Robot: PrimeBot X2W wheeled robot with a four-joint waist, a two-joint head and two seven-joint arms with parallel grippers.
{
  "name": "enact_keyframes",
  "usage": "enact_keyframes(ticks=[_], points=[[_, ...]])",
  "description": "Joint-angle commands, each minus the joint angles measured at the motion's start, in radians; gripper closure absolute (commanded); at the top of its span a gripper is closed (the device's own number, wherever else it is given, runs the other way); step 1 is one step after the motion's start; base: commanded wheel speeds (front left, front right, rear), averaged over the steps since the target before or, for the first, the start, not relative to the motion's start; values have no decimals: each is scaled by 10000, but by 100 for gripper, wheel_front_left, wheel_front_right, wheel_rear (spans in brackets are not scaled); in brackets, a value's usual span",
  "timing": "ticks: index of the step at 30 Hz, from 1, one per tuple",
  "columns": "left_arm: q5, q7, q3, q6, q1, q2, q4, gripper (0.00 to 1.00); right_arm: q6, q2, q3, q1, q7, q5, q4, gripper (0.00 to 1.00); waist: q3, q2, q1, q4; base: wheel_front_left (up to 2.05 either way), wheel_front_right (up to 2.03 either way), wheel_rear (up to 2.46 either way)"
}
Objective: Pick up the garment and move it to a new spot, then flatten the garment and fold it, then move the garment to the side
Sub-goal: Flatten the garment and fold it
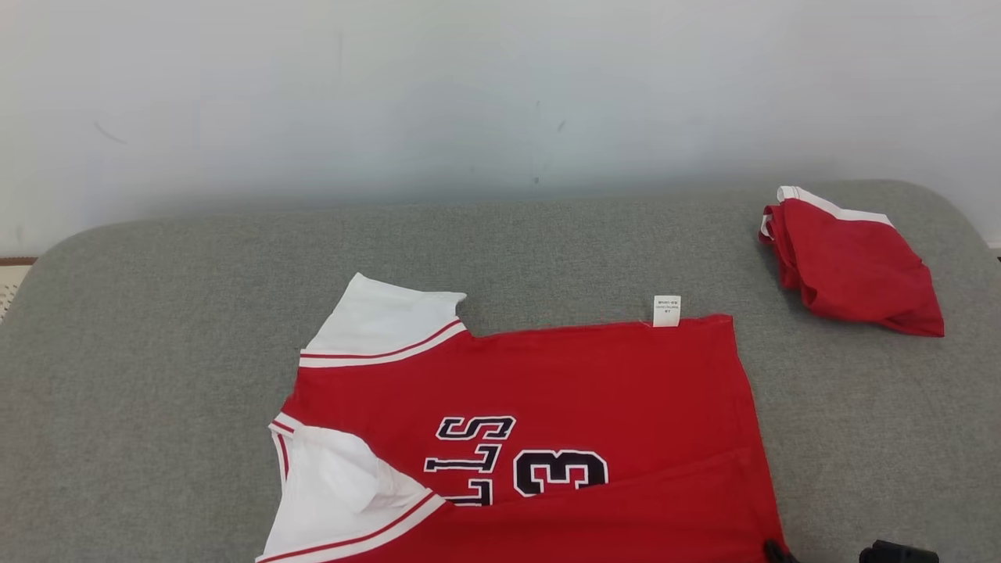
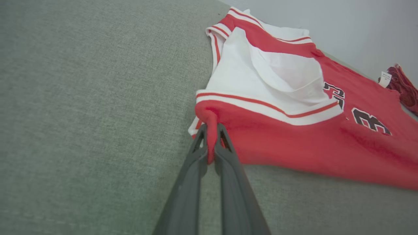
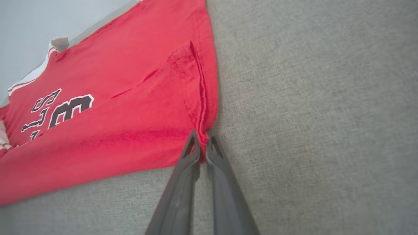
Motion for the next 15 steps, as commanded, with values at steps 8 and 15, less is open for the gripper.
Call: enact_keyframes(ticks=[8,15], points=[[63,-21,41,124,-36,66,-112,0,-7,293,-814,405,82,-707,-817,0,67,1,0,-33,0,0,0],[493,-31,450,272,-26,19,-1546,0,-7,225,-1174,401,-428,-1290,-1884,0,120,1,0,12,0,0,0]])
